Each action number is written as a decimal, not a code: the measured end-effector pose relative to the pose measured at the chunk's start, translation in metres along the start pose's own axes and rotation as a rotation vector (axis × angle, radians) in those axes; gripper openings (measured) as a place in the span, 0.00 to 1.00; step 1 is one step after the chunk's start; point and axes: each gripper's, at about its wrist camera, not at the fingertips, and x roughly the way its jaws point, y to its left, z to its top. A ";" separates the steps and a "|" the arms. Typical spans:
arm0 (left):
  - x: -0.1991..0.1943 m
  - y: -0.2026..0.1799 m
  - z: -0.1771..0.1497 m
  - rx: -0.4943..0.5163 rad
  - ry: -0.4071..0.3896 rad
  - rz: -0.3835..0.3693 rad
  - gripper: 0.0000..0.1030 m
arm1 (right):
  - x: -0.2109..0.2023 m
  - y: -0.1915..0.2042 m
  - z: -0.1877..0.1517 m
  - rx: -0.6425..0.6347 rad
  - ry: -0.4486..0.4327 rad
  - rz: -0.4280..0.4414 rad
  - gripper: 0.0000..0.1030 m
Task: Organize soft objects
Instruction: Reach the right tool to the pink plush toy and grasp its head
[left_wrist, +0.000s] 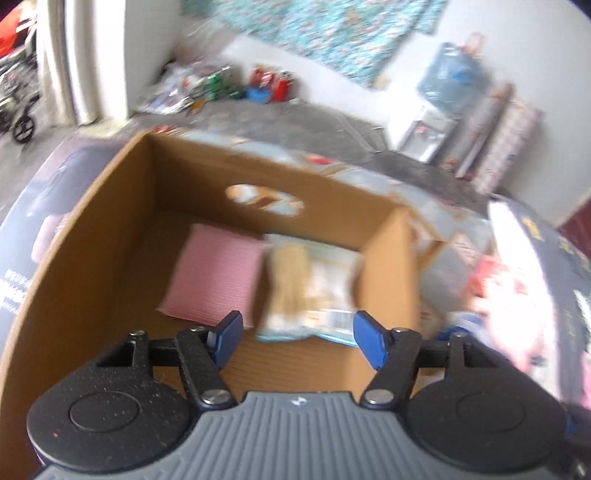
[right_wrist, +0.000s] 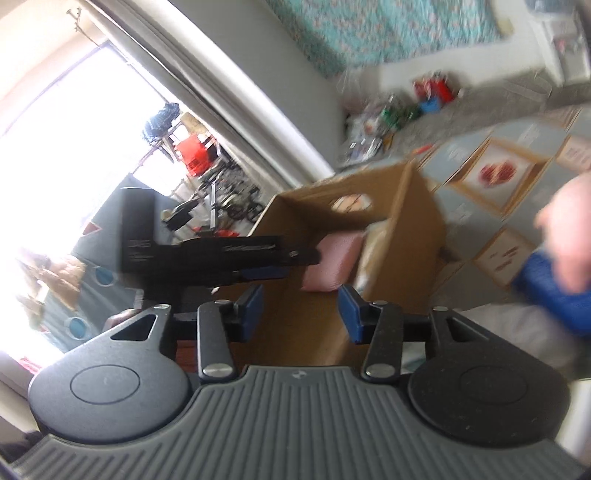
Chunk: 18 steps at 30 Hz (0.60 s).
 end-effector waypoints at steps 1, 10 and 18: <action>-0.006 -0.009 -0.003 0.012 -0.007 -0.023 0.66 | -0.011 -0.001 0.000 -0.030 -0.019 -0.036 0.46; -0.007 -0.096 -0.022 0.116 0.013 -0.171 0.68 | -0.073 -0.043 0.010 -0.238 -0.092 -0.344 0.76; 0.012 -0.136 -0.032 0.072 0.030 -0.170 0.64 | 0.002 -0.068 0.017 -0.534 0.080 -0.514 0.83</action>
